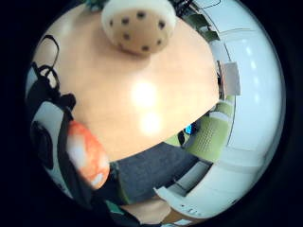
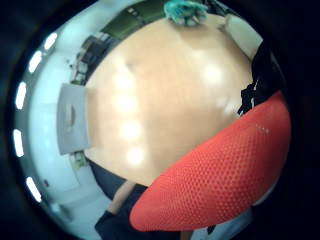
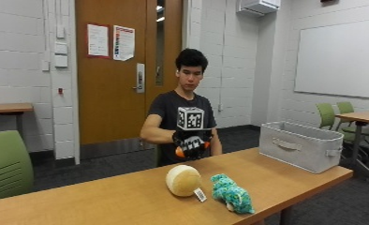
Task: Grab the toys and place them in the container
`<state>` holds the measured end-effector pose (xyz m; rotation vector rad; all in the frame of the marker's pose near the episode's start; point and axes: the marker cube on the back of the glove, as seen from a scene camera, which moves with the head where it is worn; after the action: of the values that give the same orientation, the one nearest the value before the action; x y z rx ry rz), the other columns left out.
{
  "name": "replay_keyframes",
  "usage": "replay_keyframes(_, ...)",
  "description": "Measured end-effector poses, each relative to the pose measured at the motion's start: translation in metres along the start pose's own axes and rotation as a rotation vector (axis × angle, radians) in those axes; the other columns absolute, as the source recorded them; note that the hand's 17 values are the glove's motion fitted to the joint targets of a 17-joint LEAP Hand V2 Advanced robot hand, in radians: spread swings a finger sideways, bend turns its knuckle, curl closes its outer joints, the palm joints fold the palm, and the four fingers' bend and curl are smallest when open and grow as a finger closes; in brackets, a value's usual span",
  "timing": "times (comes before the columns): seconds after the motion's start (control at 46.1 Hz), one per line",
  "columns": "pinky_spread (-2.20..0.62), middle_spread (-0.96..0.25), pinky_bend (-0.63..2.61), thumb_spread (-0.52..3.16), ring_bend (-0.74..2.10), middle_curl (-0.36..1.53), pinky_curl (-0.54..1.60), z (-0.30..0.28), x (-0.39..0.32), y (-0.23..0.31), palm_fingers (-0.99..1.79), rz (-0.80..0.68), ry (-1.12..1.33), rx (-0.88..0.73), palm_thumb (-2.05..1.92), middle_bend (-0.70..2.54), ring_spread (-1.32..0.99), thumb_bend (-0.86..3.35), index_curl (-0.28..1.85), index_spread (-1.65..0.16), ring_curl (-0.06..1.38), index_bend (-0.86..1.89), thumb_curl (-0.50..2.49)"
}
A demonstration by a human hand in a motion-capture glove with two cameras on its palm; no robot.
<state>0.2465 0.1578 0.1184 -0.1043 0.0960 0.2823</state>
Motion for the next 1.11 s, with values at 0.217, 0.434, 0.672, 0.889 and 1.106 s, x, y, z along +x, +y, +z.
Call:
replay_keyframes(0.217, -0.47, -0.44, 0.77, 0.91, 0.91, 0.58, 0.41, -0.107, -0.040, -0.026, 1.08, -0.031, -0.022, 0.130, 0.69, 0.67, -0.51, 0.27, 1.06, -0.43, 0.51, 0.43, 0.61)
replay_keyframes(0.434, -0.48, -0.45, 0.80, 0.82, 0.94, 0.62, 0.40, -0.196, -0.101, -0.049, 1.07, -0.079, -0.042, 0.218, 0.69, 0.69, -0.50, 0.25, 1.17, -0.46, 0.52, 0.34, 0.70)
replay_keyframes(0.672, -0.48, -0.46, 0.81, 0.75, 0.95, 0.65, 0.39, -0.254, -0.212, -0.052, 1.06, -0.179, -0.002, 0.270, 0.68, 0.69, -0.49, 0.24, 1.27, -0.49, 0.52, 0.23, 0.79)
replay_keyframes(0.889, -0.48, -0.47, 0.81, 0.72, 0.95, 0.68, 0.38, -0.267, -0.305, -0.064, 1.06, -0.316, -0.073, 0.232, 0.68, 0.67, -0.49, 0.23, 1.32, -0.51, 0.52, 0.17, 0.87)
replay_keyframes(1.106, -0.48, -0.47, 0.80, 0.69, 0.96, 0.70, 0.37, -0.266, -0.424, -0.039, 1.07, -0.460, -0.101, 0.166, 0.67, 0.65, -0.49, 0.22, 1.35, -0.52, 0.52, 0.16, 0.93)
